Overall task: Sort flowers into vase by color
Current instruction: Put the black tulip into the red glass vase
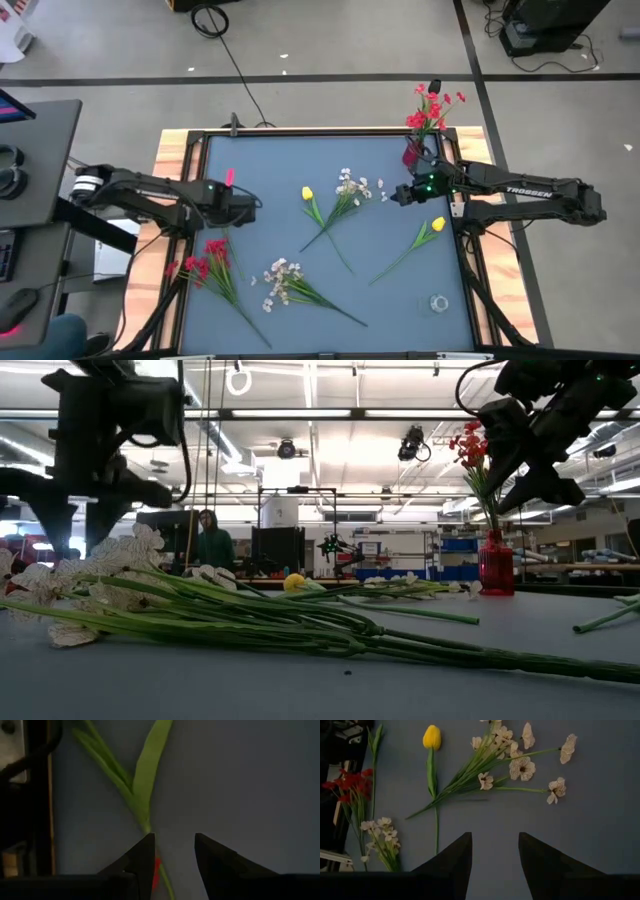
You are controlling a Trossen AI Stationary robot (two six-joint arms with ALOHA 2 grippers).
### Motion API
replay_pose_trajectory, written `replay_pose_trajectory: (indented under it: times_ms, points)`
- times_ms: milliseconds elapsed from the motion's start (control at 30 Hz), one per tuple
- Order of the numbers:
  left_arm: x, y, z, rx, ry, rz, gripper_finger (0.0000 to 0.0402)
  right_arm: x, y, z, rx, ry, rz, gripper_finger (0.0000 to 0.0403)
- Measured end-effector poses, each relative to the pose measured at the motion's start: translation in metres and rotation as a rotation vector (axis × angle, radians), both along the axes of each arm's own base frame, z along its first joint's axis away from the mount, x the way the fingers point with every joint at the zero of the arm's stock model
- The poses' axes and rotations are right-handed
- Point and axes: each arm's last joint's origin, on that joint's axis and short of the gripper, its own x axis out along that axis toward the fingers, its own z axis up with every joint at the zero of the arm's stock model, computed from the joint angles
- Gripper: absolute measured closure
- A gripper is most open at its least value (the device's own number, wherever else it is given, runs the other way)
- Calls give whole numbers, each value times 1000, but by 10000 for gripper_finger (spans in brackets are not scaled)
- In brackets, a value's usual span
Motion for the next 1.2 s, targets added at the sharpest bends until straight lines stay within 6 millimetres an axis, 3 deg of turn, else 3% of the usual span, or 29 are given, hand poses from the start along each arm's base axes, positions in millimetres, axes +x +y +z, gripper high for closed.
replay_pose_trajectory:
  times_ms: [267, 467, 633, 733, 967, 1200]
  points:
    - [-9, -5, -26, -80, 111, -4, 258, 0, 0, 0, -14, 4, 8, 234]
    - [-12, -2, -48, -92, 29, 23, 258, 0, 0, 0, -5, 3, 16, 234]
    - [-15, -1, -50, -94, 42, 27, 262, 0, 2, 0, 18, 0, 16, 234]
    - [-14, 0, -50, -95, 38, 9, 285, 0, 2, 0, 18, -1, 19, 234]
    - [-11, 0, -50, -84, 3, -4, 383, 1, 2, 0, 31, -7, 8, 241]
    - [-4, 0, -42, -68, -8, -54, 394, 1, 2, 0, 33, -7, 0, 250]
